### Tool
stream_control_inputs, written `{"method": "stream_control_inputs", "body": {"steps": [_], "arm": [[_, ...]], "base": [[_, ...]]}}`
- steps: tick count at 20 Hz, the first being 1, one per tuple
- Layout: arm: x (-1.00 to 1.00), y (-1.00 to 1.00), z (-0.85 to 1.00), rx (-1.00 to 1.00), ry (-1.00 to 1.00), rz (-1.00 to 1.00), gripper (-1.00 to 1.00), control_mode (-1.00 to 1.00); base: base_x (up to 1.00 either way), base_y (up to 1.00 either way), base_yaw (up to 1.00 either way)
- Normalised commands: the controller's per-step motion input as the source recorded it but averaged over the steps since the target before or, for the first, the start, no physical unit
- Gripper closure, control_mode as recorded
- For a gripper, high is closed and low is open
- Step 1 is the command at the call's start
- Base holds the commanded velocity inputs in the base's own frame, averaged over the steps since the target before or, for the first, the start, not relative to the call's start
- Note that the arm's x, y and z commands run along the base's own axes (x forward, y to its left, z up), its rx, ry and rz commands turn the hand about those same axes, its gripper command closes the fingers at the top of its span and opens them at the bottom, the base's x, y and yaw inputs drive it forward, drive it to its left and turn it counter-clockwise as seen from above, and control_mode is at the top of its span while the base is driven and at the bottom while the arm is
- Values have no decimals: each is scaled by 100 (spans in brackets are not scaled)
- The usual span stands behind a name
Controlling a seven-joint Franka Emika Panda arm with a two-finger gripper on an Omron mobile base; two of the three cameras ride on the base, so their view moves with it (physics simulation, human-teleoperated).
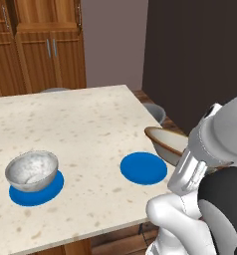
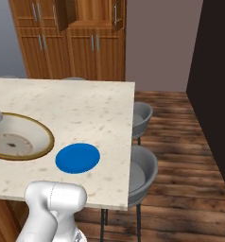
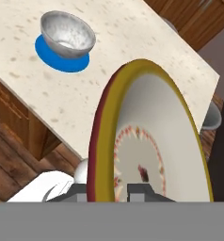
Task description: Move the bowls from the cabinet to the plates on the dining table.
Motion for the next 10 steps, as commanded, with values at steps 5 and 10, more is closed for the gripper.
{"method": "stream_control_inputs", "body": {"steps": [5,10], "arm": [[1,-3,0,0,4,2,100,-100],[5,-20,-10,-4,0,0,100,-100]], "base": [[0,0,0],[0,0,0]]}}
